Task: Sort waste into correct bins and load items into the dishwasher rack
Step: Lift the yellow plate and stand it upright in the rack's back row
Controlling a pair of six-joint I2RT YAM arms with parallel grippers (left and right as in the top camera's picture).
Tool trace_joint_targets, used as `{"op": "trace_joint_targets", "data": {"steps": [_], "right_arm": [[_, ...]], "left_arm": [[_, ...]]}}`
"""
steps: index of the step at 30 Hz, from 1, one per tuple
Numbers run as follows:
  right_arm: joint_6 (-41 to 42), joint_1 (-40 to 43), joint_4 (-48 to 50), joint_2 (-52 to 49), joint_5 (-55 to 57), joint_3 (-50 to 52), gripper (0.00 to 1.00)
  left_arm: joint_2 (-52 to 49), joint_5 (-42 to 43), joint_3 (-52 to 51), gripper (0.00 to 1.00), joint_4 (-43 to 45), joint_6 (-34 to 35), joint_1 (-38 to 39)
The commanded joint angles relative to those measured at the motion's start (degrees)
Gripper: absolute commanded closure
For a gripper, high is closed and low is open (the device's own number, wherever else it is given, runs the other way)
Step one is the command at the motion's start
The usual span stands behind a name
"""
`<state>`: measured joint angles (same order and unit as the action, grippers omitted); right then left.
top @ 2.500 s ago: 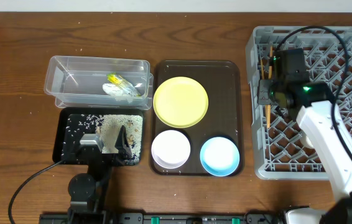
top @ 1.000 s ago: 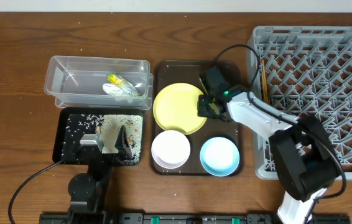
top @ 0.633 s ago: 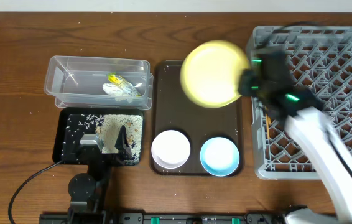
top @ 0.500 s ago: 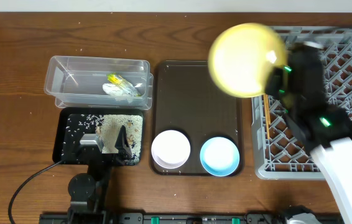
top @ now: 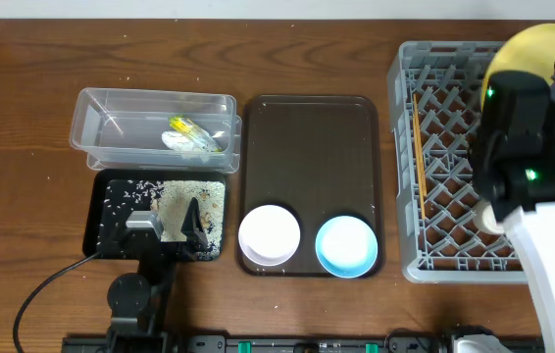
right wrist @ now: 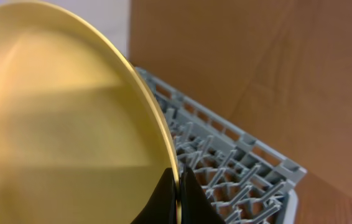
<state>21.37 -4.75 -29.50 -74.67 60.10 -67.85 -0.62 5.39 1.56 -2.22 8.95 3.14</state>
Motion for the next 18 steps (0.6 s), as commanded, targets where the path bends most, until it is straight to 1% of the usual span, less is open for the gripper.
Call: {"op": "trace_joint_targets", "data": {"steps": [1,4,7,10,15,17,18], "right_arm": [[-3.28,1.84,2.62,-5.01,1.99,-0.33,0.99],[-4.76,1.84,5.03,-9.6,-1.2,-0.33,0.99],[-7.23,1.79,9.55,-13.79,-1.18,-0.33,0.99],[-14.49,1.79,16.9,-17.25,-0.59,-0.33,0.99],[-29.27,1.79,30.08,-20.92,1.86,-0.33,0.99],[-31.8,1.68,31.54,-21.4,1.84,-0.33,0.99],[-31.78,1.68,31.54,-21.59,1.81,-0.33,0.99]], "left_arm": [[0.39,0.17,-1.33,0.1,-1.22,-0.79,-0.22],[0.39,0.17,-1.33,0.1,-1.22,-0.79,-0.22],[0.39,0.17,-1.33,0.1,-1.22,-0.79,-0.22],[0.39,0.17,-1.33,0.09,-1.22,-0.79,-0.22],[0.39,0.17,-1.33,0.09,-1.22,-0.79,-0.22],[0.39,0.17,-1.33,0.1,-1.22,-0.79,-0.22],[0.39,0.17,-1.33,0.1,-1.22,-0.79,-0.22]]}}
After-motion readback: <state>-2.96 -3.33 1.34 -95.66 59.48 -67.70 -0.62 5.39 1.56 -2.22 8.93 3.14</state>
